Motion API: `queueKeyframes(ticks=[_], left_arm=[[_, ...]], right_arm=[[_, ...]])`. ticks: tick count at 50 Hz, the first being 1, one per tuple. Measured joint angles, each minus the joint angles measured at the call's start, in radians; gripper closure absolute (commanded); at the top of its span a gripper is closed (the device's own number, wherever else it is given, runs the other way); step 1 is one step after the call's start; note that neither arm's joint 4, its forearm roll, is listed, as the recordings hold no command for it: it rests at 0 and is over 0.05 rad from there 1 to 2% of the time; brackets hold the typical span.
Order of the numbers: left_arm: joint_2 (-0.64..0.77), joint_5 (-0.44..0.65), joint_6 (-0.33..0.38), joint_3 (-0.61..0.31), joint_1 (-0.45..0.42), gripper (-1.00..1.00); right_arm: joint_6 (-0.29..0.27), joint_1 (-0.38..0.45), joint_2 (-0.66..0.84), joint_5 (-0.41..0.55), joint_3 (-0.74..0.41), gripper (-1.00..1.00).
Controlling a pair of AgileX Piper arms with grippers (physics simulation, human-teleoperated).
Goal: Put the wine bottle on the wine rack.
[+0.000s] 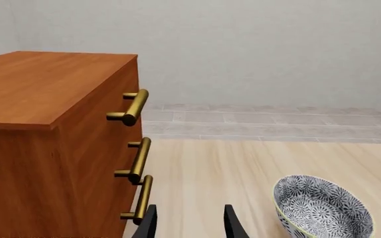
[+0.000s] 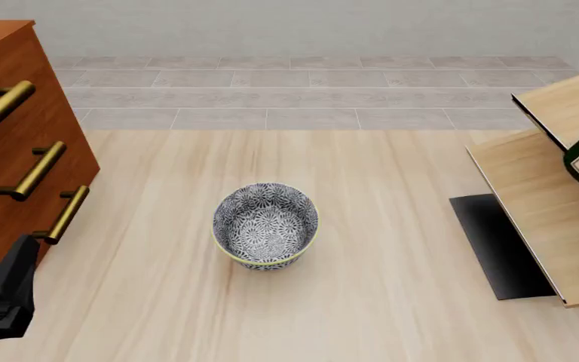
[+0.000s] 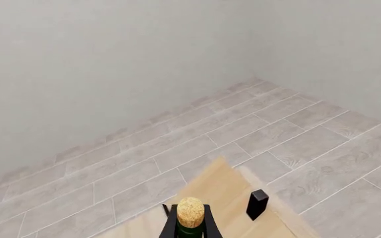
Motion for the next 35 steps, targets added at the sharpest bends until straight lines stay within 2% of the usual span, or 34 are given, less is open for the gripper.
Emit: queueKeyframes(ticks=[35], left_arm=[[-0.014,0.020,-0.001,0.000,0.002,-1.00]], right_arm=[[-0.003,-0.096,0.060,-0.074,0.005,1.00]])
